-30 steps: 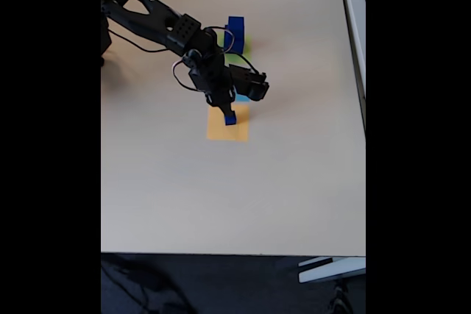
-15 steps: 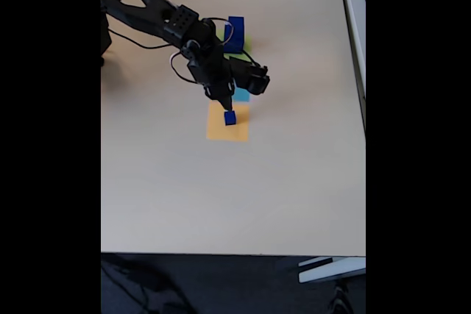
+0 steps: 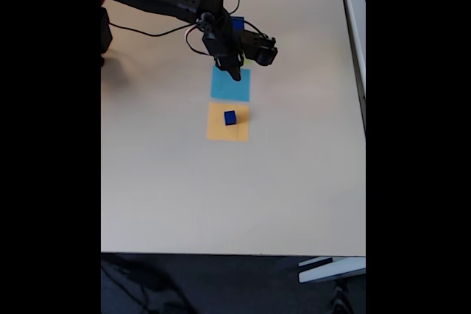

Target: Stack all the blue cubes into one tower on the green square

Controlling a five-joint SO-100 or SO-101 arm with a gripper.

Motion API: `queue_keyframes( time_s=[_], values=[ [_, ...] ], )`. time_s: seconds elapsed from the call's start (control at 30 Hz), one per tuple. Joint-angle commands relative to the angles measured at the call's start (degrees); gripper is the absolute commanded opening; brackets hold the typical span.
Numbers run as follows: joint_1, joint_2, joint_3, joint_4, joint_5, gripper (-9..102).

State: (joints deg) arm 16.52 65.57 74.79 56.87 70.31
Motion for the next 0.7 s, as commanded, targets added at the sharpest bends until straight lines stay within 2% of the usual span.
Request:
queue_keyframes(
  time_s=[0.0,0.2,0.67],
  values=[
    [-0.7,4.9,3.4,-5.1,0.4,0],
    [0.6,6.5,10.0,-10.3,-1.8,0],
    [1.1,7.2,11.3,-10.1,-2.1,0]
  ],
)
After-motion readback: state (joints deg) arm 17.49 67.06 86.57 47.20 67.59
